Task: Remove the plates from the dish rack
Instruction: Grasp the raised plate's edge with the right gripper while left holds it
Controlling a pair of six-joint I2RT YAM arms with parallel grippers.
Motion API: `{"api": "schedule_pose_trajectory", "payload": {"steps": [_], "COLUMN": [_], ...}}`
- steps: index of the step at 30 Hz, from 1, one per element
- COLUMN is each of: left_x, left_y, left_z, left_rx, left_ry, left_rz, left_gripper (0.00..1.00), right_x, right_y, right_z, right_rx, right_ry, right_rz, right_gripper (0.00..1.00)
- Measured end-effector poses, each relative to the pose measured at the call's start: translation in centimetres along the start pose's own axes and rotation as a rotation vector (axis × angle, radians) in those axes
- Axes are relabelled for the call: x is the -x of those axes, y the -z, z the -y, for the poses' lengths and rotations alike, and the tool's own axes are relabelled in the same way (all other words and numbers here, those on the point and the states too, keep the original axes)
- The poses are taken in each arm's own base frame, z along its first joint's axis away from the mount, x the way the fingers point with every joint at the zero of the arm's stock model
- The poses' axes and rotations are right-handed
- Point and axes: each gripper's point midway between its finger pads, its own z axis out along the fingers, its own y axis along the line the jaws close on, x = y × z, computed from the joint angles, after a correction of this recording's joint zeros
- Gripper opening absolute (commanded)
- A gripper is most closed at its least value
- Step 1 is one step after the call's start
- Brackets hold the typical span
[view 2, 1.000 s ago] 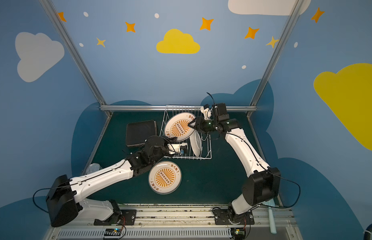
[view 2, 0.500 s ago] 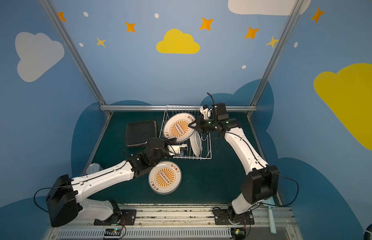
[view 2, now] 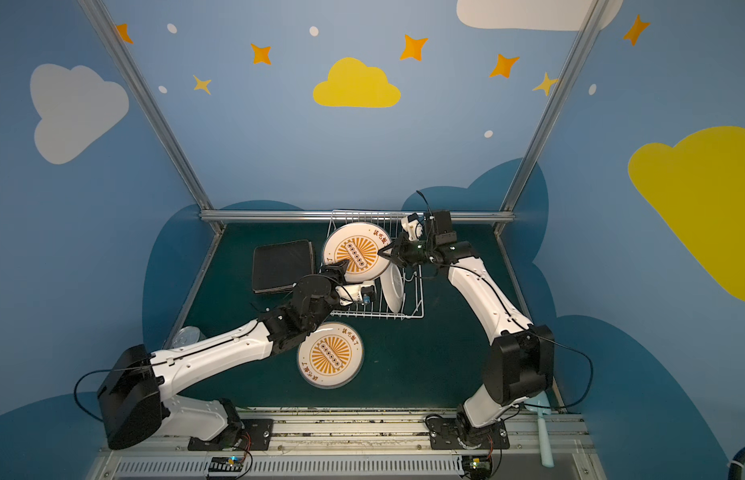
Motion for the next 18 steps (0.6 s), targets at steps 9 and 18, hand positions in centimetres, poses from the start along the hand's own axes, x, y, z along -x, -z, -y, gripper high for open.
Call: {"api": "schedule_pose_trajectory", "payload": {"steps": [9,18], "left_x": [-0.8,-5.4], "left_y": [2.3,5.0], "left_z": [-2.0,-9.4], "left_rx": [-0.040,-0.074], "left_ry": [0.311,1.065], "left_rz": [0.034,0.112], "left_gripper": [0.99,0.99], "right_x": [2.1,2.9], "right_y": [2.5,3.6], "right_z": [0.2,-0.1], "right_rx": [0.003,0.020], "right_ry": [0.012,0.059], "right_rz": [0.125,0.169], "right_gripper": [0.00,0.00]}}
